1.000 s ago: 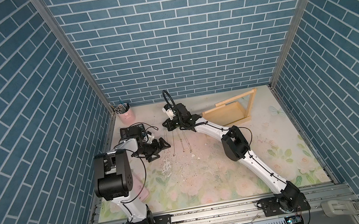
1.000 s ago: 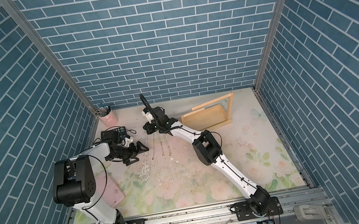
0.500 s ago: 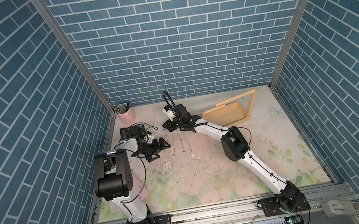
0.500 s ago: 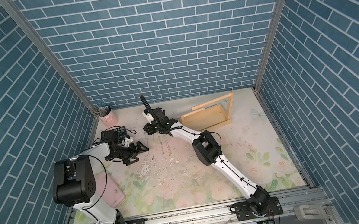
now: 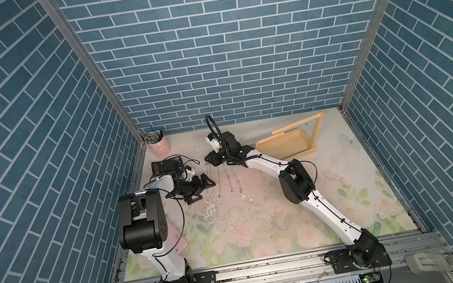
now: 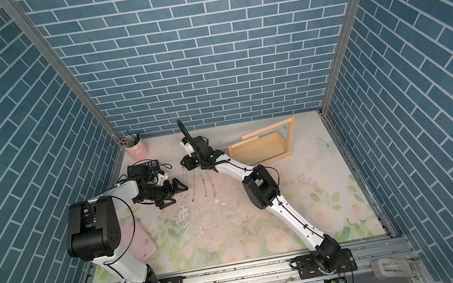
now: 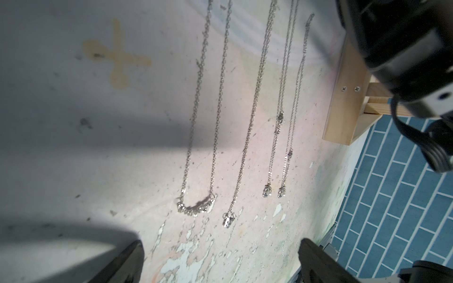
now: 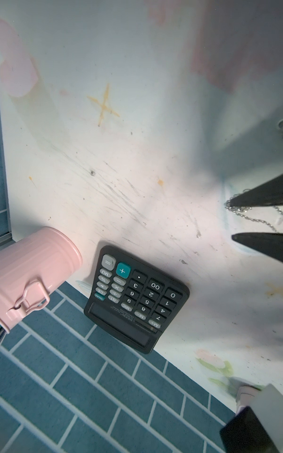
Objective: Take the necklace off the jewelry display stand
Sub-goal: Place the necklace at the center of the board.
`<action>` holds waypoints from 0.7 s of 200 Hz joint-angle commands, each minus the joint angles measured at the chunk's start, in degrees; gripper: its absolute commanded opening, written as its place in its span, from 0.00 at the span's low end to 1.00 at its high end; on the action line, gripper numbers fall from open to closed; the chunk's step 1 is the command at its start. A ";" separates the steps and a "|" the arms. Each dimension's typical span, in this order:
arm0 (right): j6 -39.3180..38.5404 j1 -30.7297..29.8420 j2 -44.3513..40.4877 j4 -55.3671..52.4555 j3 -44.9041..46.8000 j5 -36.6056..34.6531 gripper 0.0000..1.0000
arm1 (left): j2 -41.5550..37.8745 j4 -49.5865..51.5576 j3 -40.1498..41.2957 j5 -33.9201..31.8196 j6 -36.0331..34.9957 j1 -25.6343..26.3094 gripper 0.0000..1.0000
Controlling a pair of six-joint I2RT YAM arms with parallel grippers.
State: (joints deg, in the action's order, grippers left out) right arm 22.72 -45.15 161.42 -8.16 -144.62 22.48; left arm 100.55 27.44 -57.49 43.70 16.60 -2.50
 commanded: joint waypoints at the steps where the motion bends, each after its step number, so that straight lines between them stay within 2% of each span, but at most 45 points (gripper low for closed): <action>1: 0.66 0.20 -0.13 -0.49 -2.25 -0.07 0.25 | -3.23 -3.63 1.35 4.51 1.82 -0.29 0.99; 39: -0.11 0.22 -2.94 -2.16 -1.99 0.04 0.32 | -8.92 -10.64 3.80 8.92 5.60 -1.05 0.99; 70: -1.74 0.21 -6.98 -5.02 -1.98 -0.22 0.45 | -15.23 -18.36 6.84 10.61 11.55 -3.86 0.99; 90: -4.14 0.29 -11.33 -8.80 -1.97 -1.78 0.55 | -20.25 -19.96 6.78 7.67 14.27 -5.42 0.99; 112: -5.93 1.41 -17.79 -12.51 -0.73 -2.33 0.67 | -23.93 -18.29 2.89 4.30 14.53 -5.45 0.99; 140: -6.95 4.43 -29.64 -14.43 6.19 -5.07 0.76 | -25.59 -15.59 -3.45 0.42 14.06 -5.49 0.99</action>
State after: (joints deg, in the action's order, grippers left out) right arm 18.76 -43.90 145.21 -19.92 -141.78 20.78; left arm 76.47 11.31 -55.90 48.23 30.11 -7.86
